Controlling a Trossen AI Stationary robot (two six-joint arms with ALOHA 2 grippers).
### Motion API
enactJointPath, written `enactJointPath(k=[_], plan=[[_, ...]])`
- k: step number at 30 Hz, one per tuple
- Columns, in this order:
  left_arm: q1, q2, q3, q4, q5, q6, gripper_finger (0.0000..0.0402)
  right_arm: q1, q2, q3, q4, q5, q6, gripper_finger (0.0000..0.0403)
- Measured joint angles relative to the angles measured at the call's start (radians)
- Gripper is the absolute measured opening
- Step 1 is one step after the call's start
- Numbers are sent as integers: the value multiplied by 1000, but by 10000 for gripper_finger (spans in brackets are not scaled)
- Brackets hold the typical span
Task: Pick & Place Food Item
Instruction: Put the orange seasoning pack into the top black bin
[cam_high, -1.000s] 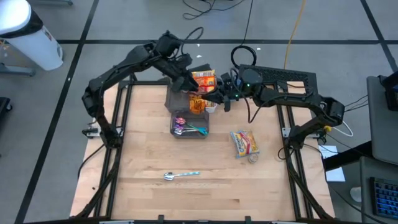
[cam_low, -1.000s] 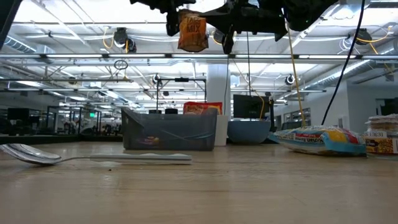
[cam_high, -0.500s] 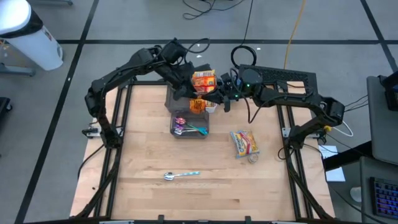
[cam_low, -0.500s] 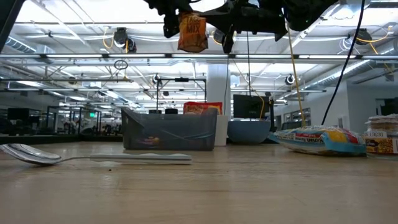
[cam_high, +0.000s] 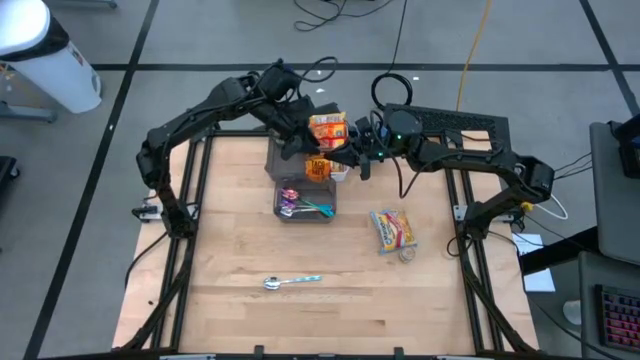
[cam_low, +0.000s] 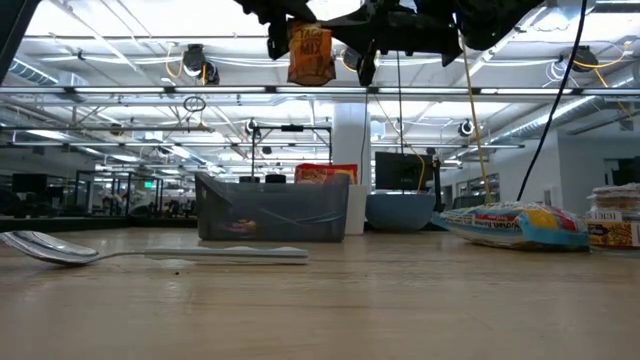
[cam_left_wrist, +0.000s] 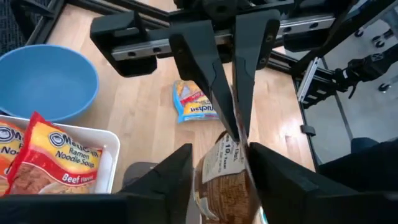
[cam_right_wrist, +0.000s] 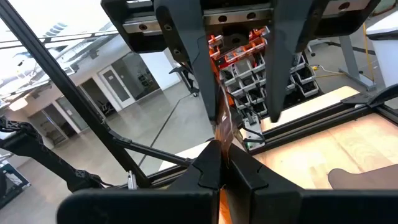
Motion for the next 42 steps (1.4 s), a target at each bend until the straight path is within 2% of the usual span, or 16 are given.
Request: enactJointPath(k=[12,25,29,37,42], plan=[[0,0,0,-6,53,46,10,0,0,0,0,0,-2,0],[-3,0,0,-6,55,137,4,0,0,0,0,-2,5,7],[15,0,0,-6,56,138,3,-9,0,0,2,-9,28,41],[67,-5,0,-11,62,138,2,-60,-3,0,7,-31,109,166],[102,-5,0,-88,67,184,1,-84,-15,0,3,-33,107,218]])
